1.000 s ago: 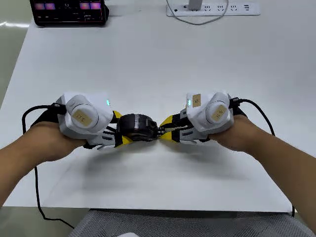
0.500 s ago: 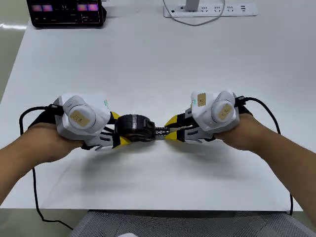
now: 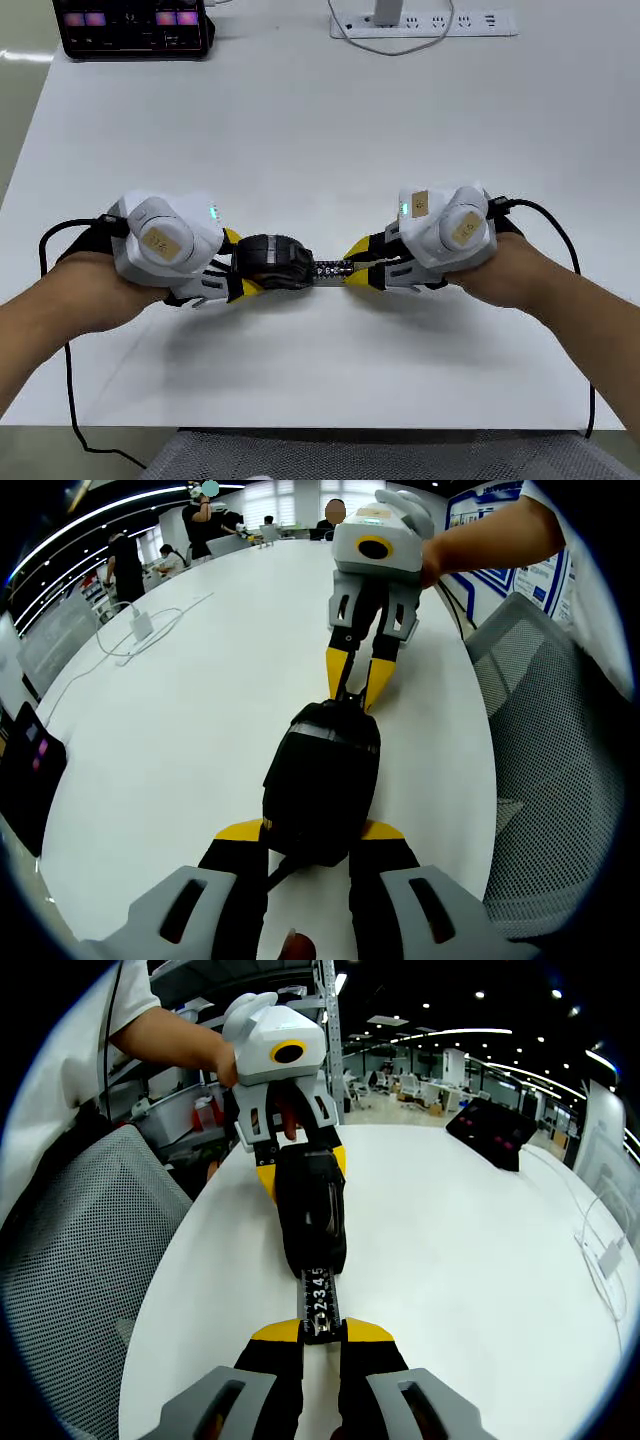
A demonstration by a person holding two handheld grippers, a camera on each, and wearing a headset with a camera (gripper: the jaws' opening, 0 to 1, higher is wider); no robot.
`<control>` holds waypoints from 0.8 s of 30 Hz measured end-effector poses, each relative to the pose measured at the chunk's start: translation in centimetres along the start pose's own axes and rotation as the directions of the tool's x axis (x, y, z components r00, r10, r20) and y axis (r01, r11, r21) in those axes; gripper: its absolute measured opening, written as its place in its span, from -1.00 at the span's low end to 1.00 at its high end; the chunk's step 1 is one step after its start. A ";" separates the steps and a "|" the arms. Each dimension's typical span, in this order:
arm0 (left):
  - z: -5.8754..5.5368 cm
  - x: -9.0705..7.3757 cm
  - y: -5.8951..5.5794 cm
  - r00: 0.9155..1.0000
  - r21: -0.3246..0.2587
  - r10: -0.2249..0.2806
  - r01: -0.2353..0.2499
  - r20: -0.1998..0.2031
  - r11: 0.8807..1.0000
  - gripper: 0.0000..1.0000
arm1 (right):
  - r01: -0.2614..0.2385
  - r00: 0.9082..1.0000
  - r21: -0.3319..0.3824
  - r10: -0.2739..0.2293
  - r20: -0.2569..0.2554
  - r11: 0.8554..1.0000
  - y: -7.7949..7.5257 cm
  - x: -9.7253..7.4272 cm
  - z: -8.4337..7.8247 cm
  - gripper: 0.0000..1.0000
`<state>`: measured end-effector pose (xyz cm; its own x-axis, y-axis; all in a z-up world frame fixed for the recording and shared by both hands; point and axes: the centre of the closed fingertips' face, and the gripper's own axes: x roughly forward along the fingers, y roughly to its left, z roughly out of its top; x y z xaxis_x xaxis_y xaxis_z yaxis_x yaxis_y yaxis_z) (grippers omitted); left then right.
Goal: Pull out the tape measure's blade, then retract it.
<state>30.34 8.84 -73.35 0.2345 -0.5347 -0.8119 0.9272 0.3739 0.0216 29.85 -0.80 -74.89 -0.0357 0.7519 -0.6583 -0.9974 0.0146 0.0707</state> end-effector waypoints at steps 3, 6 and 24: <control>0.0 0.0 0.0 1.000 0.003 -0.002 0.002 0.001 1.000 -0.48 | 0.001 1.000 0.007 -0.001 -0.004 1.000 0.0 -0.2 -0.2 -0.82; 0.0 0.0 0.0 1.000 0.006 -0.004 0.004 0.000 1.000 -0.48 | 0.004 1.000 0.009 -0.004 -0.007 1.000 0.0 -0.5 -0.4 -0.82; 0.0 0.0 0.0 1.000 0.009 -0.003 0.003 -0.002 1.000 -0.48 | 0.015 1.000 0.013 -0.015 -0.026 1.000 -0.1 -1.9 -1.6 -0.83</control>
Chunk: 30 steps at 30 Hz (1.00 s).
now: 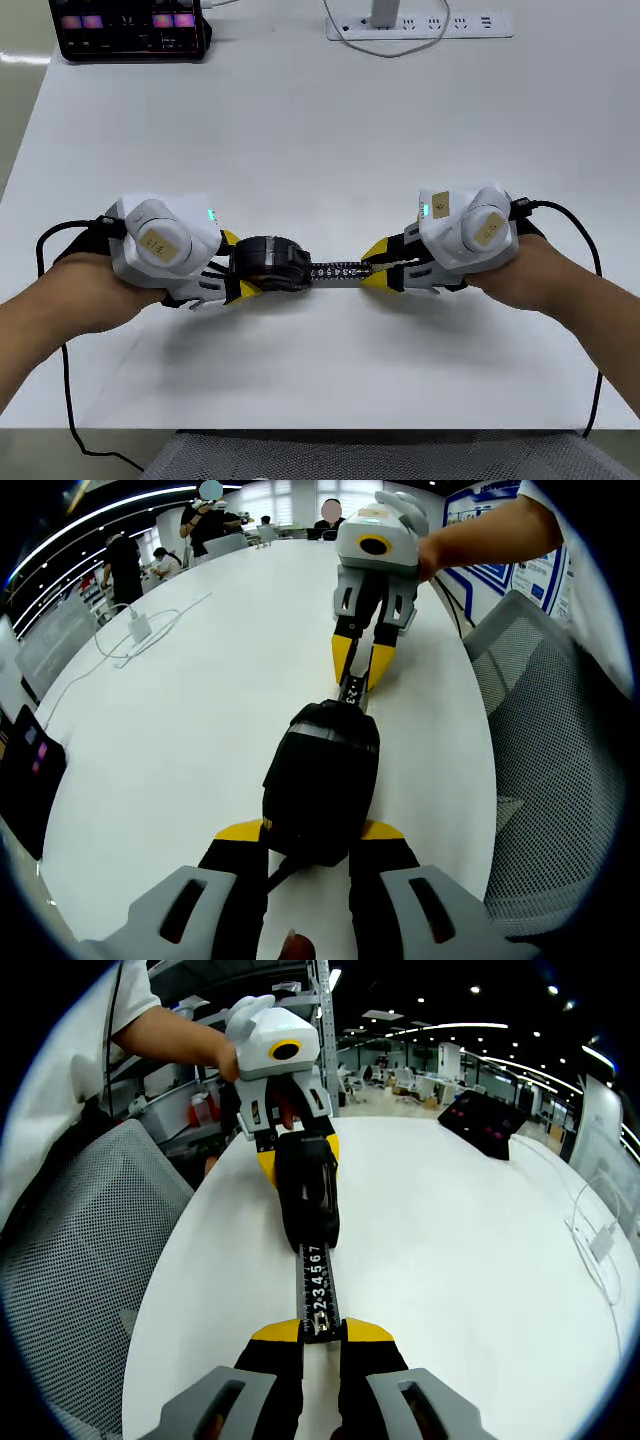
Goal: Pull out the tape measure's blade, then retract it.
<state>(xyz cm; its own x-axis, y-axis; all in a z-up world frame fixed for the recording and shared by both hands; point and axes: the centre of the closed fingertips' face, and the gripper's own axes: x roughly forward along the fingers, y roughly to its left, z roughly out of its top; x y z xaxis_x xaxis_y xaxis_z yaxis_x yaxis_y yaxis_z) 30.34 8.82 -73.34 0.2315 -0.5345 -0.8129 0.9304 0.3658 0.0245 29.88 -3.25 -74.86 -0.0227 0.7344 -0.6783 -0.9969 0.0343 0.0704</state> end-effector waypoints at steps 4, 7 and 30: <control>0.0 0.0 0.0 1.000 0.001 0.000 0.000 -0.001 1.000 -0.48 | 0.002 1.000 0.004 -0.002 -0.005 1.000 0.0 -0.3 -0.3 -0.83; 0.0 0.0 0.0 1.000 0.000 0.002 -0.002 -0.001 1.000 -0.48 | 0.006 1.000 0.006 -0.006 -0.006 1.000 0.1 -0.5 -0.3 -0.83; 0.0 0.0 0.0 1.000 0.001 0.004 -0.003 -0.002 1.000 -0.48 | 0.023 0.999 0.024 -0.022 -0.035 0.999 0.1 -2.4 -2.0 -0.83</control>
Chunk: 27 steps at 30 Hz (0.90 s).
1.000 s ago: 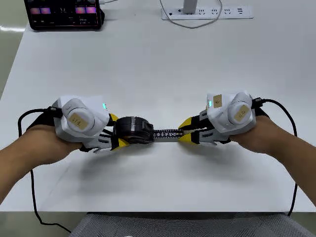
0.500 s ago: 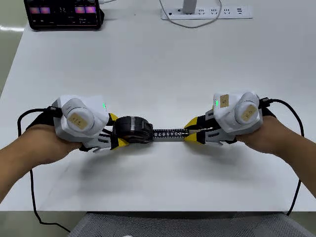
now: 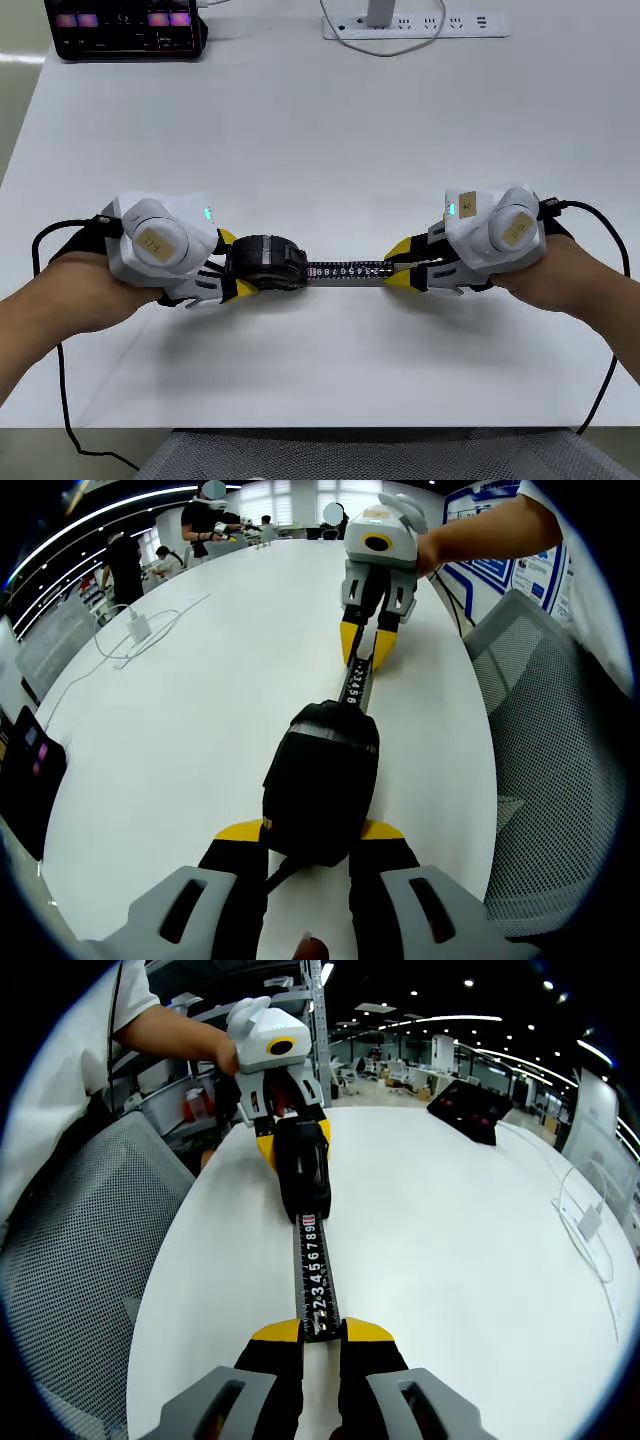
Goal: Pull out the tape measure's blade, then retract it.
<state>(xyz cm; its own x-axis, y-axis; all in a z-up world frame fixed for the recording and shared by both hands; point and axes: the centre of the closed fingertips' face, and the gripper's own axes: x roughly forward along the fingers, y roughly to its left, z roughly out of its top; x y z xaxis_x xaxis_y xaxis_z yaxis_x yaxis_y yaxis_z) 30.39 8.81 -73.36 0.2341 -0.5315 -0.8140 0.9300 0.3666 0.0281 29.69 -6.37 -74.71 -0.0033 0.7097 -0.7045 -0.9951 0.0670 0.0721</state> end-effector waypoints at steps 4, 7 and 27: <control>0.0 0.0 0.0 1.000 0.001 0.001 -0.001 -0.001 1.000 -0.48 | 0.005 1.000 0.005 -0.005 -0.005 1.000 -0.1 -0.3 -0.4 -0.83; 0.0 0.0 0.0 1.000 0.001 0.000 0.000 -0.002 1.000 -0.48 | 0.008 1.000 0.009 -0.007 -0.006 1.000 -0.1 -0.5 -0.7 -0.83; 0.0 0.0 0.0 1.000 0.004 0.000 0.000 -0.005 1.000 -0.48 | 0.013 1.000 0.011 -0.013 -0.012 1.000 0.0 -1.3 -1.0 -0.83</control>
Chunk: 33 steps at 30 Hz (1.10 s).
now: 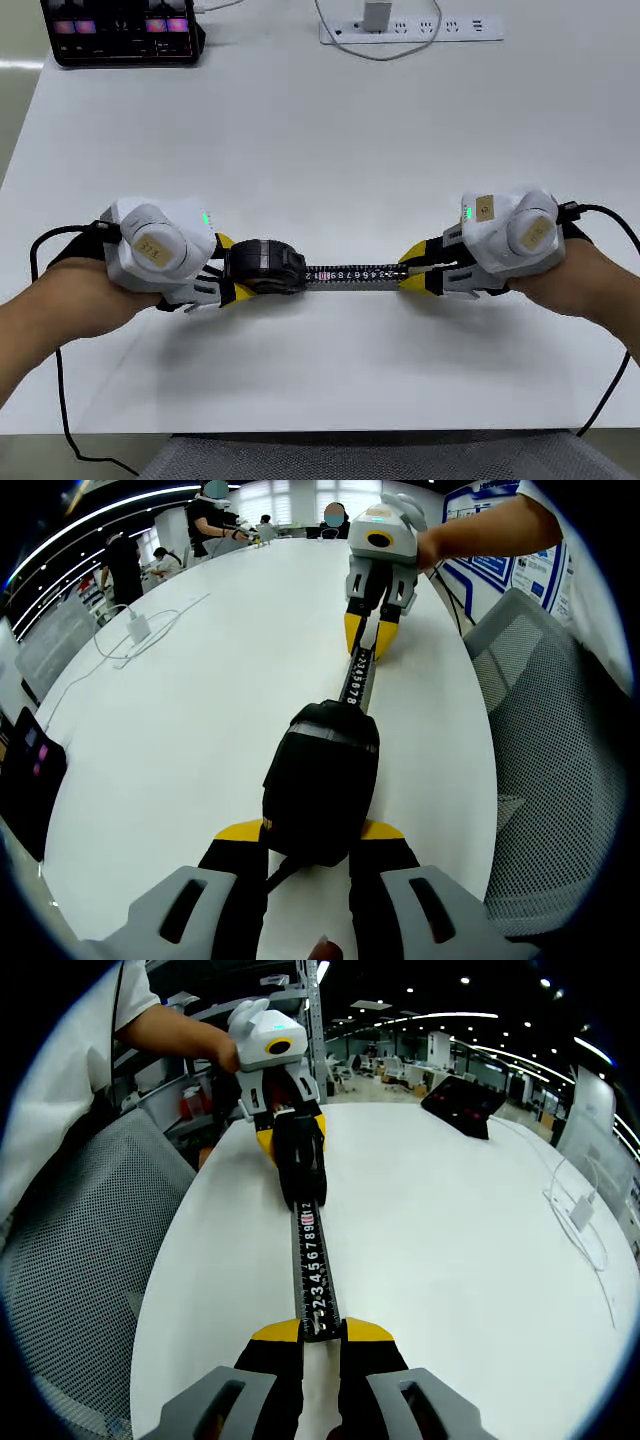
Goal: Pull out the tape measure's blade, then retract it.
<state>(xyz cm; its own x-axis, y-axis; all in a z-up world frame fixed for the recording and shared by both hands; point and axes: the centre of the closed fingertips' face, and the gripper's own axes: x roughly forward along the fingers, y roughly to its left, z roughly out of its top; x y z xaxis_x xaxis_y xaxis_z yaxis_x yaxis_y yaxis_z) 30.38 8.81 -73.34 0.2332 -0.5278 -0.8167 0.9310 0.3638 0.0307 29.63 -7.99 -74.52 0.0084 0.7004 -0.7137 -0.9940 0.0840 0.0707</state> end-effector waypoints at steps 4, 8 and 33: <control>0.1 0.0 0.0 1.000 0.003 -0.001 0.001 -0.001 1.000 -0.48 | 0.002 1.000 0.002 -0.002 -0.014 1.000 -0.1 -0.2 -0.6 -0.83; 0.1 0.0 0.0 1.000 0.002 0.000 0.000 0.001 1.000 -0.48 | 0.006 1.000 0.006 -0.006 -0.013 1.000 -0.1 -0.7 -0.8 -0.83; 0.1 -0.1 0.0 1.000 0.004 0.002 -0.002 0.004 1.000 -0.48 | 0.019 0.999 0.026 -0.018 -0.046 0.999 -0.4 -2.7 -3.0 -0.83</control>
<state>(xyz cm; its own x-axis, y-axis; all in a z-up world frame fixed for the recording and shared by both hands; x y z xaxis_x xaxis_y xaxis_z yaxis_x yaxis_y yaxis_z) 30.37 8.74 -73.23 0.2359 -0.5304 -0.8142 0.9316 0.3617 0.0343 29.64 -12.02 -74.68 0.0208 0.6655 -0.7461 -0.9904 0.1157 0.0755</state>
